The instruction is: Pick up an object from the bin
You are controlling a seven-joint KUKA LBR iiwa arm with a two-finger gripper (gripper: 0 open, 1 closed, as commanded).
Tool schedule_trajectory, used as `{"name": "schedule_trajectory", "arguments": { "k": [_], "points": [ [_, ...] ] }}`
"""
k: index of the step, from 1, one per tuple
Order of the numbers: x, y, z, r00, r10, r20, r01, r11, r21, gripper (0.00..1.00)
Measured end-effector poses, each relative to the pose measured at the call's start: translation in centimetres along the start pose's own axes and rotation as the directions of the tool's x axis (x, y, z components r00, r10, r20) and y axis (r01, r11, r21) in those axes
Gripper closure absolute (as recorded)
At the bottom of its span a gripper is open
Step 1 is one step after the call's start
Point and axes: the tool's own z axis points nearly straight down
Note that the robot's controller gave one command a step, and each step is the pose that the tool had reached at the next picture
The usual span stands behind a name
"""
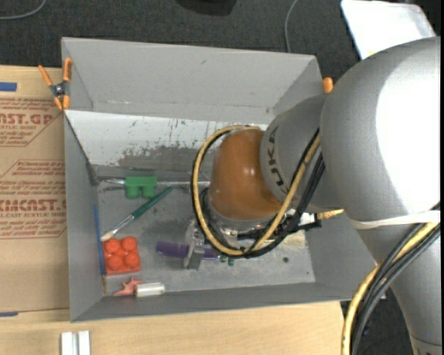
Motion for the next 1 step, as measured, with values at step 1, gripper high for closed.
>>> {"name": "schedule_trajectory", "arguments": {
  "k": [1],
  "points": [
    [0.03,1.51,-2.50,0.992,-0.122,-0.007,0.122,0.992,0.004,1.00]
  ]
}}
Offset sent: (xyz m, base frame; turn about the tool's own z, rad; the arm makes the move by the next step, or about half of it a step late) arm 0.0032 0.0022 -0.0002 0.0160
